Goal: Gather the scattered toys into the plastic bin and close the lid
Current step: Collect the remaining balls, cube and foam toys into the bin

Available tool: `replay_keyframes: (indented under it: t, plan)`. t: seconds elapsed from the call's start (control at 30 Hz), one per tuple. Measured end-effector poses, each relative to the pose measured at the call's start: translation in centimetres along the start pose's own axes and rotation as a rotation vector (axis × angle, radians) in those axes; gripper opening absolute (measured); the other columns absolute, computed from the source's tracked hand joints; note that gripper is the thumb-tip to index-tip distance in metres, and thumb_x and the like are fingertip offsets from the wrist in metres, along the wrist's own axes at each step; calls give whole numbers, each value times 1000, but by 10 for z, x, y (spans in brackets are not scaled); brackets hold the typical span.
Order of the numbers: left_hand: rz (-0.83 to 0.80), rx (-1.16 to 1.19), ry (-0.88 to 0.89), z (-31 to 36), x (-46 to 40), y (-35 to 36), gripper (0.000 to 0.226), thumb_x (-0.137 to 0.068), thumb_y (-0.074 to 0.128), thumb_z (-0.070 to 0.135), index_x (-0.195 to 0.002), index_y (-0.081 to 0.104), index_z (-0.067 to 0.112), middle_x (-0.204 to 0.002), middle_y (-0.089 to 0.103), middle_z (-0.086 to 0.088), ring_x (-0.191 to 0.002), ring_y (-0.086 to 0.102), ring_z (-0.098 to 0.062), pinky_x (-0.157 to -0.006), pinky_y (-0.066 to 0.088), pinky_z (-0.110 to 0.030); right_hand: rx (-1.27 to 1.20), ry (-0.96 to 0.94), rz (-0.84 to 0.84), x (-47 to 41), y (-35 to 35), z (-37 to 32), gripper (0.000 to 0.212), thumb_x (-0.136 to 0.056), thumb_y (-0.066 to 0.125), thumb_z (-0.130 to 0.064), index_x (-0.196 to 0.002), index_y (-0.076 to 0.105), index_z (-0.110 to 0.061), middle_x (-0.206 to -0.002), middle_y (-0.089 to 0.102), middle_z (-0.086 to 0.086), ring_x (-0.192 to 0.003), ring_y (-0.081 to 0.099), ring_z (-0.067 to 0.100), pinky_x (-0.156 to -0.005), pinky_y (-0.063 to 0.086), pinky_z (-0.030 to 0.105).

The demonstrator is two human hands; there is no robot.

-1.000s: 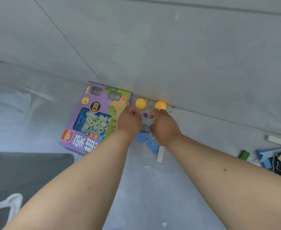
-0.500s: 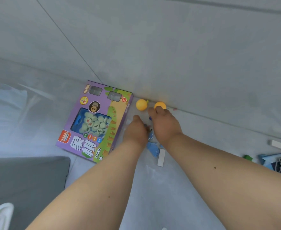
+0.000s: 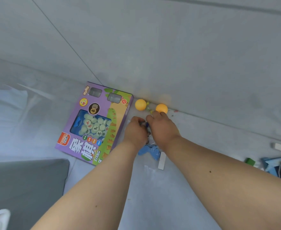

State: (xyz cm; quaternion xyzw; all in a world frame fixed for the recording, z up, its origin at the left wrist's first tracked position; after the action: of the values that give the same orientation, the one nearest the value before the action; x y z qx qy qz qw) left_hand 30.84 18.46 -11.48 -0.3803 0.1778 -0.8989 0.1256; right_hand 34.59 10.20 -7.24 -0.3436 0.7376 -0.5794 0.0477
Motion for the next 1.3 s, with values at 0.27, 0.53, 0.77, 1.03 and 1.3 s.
replay_keyframes:
  t: [0.27,0.53,0.77,1.03,1.3]
  plan:
    - [-45,97,-35,0,3,-2,16,-99,41,6,-109,52,5,-73,58,-7,-59,53,-18,-58,51,-31,-132,23,-61,-3,4,2,27,-88,51,-6,-115,52,-5,-117,48,15,-104,51,30,-68,29,29]
    - [-146,1111,-434,-13,20,-1,29,-94,39,15,-69,51,11,-59,53,-3,-54,54,-14,-52,46,-22,-359,-123,108,4,-22,-36,23,-86,54,-10,-107,62,-2,-105,56,16,-97,53,30,-80,43,38]
    - [-53,954,-448,-23,14,-7,41,-100,44,36,-64,45,16,-49,43,3,-34,33,-7,-34,23,-13,-157,-70,333,-14,-36,-13,32,-59,65,6,-91,65,1,-87,62,17,-79,61,35,-67,55,35]
    - [6,737,-403,-8,2,-6,21,-102,37,14,-112,55,18,-61,43,0,-43,31,-8,-38,24,-14,70,105,15,-40,-23,-4,47,-87,46,-2,-132,35,-1,-134,37,16,-122,43,28,-95,43,36]
    - [33,599,-268,0,-12,-7,28,-103,36,14,-124,55,15,-58,48,-1,-39,33,-8,-41,29,-16,-28,184,-6,-45,-17,-3,42,-91,45,-5,-133,40,-4,-132,37,14,-120,42,32,-93,41,37]
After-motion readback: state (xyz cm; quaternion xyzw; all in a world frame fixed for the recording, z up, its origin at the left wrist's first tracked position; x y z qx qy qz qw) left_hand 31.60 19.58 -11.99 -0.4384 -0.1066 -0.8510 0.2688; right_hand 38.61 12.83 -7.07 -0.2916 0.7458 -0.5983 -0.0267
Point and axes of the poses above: each hand's wrist, its own x-axis away from the middle knuckle, its own y-axis out of the palm, z = x × y, the point moved 8 cm from there along -x, towards the middle knuckle
